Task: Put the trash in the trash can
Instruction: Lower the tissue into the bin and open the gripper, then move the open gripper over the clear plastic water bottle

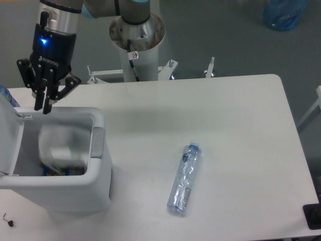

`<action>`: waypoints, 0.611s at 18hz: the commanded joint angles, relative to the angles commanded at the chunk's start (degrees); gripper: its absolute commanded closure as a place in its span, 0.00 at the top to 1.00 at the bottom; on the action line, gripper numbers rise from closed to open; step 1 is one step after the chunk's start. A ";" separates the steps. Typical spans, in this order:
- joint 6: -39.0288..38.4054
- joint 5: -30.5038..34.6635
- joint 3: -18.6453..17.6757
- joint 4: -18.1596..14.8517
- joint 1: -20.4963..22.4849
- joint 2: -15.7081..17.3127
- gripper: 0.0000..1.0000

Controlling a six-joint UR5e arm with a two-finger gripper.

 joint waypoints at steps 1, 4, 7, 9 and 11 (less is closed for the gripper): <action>-0.09 0.09 0.35 0.00 0.44 0.00 1.00; -0.88 0.00 0.18 -0.09 5.25 0.27 1.00; -1.85 -0.18 -0.70 -0.09 12.63 -0.35 1.00; -1.85 -0.09 -0.62 -0.09 16.59 -1.31 1.00; -1.50 0.09 0.35 -0.09 20.20 -4.03 1.00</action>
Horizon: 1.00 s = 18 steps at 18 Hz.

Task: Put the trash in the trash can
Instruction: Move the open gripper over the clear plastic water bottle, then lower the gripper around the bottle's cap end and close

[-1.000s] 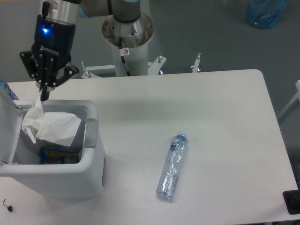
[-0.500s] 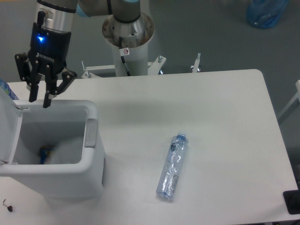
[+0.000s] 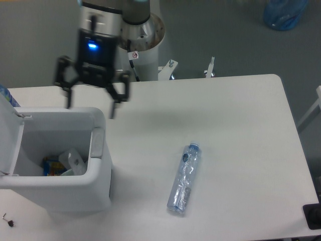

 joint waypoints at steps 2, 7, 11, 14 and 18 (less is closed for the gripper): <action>0.70 0.35 0.27 0.00 1.94 -3.43 1.00; 7.01 0.53 2.55 -0.09 4.23 -10.02 1.00; 14.40 4.56 3.26 0.09 4.32 -15.82 1.00; 16.70 4.66 3.87 0.09 4.32 -18.38 1.00; 17.58 4.66 5.27 0.35 4.06 -21.98 1.00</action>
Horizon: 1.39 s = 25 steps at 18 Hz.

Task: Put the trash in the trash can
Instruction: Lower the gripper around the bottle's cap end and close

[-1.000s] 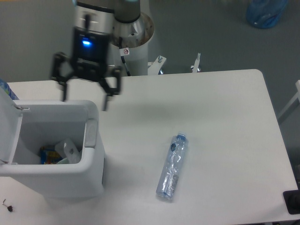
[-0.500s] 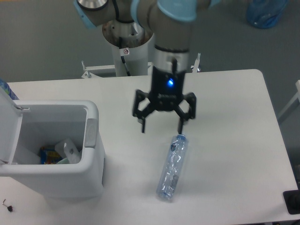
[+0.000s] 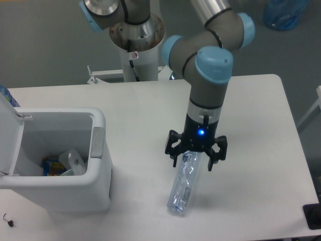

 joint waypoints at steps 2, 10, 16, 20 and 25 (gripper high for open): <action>-0.09 0.09 0.27 0.00 -0.79 -1.59 1.00; 0.09 5.35 2.12 0.53 -4.39 -8.01 1.00; -0.17 9.13 2.38 0.53 -6.15 -10.03 1.00; -0.09 11.51 3.52 1.41 -7.21 -11.61 1.00; -0.18 11.60 3.70 2.54 -7.38 -12.58 1.00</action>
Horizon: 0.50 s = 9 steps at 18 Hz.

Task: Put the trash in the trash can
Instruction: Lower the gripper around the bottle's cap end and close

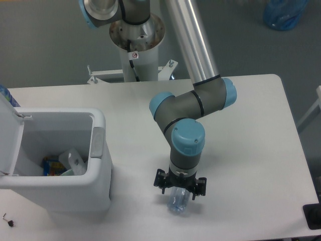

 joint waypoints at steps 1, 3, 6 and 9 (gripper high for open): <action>0.00 0.00 -0.09 0.61 -0.09 -0.18 1.00; 0.09 0.09 0.09 1.58 -0.35 -0.96 1.00; 0.09 2.36 0.00 1.67 -1.31 -1.76 1.00; 0.09 2.90 0.35 1.67 -1.93 -2.55 1.00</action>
